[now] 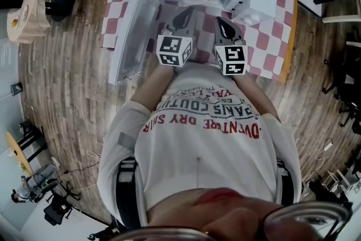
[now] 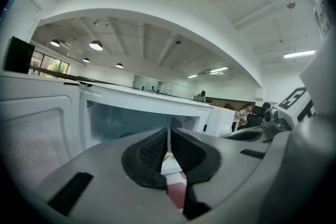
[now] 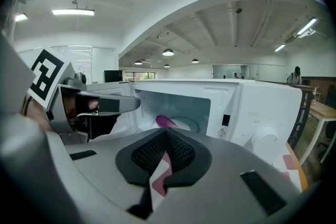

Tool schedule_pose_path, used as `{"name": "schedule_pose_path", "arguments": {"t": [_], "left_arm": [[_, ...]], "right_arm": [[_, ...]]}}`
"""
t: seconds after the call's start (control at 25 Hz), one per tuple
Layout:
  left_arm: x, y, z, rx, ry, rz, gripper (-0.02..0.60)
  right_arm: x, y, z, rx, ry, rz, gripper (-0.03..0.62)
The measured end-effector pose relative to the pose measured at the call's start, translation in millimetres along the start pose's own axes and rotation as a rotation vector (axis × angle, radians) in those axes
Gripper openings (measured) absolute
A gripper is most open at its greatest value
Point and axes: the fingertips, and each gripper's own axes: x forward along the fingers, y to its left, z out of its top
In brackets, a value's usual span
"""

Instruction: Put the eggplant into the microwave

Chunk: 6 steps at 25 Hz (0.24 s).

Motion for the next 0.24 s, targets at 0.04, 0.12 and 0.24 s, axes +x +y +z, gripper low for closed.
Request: {"name": "schedule_pose_path", "arguments": {"t": [0.04,0.12,0.24], "left_arm": [[0.1,-0.8,0.4,-0.001,-0.003,-0.006,0.038],[0.2,-2.3,1.6,-0.002,-0.010,-0.015,0.038],[0.2,-3.4,1.9,-0.004,-0.014,-0.020,0.038]], "right_arm": [[0.1,-0.2,0.1,-0.002,-0.001,0.000,0.015],[0.1,-1.0,0.3,0.000,-0.004,-0.001,0.015],[-0.5,-2.2,-0.4,0.007,-0.004,-0.003,0.015]]}}
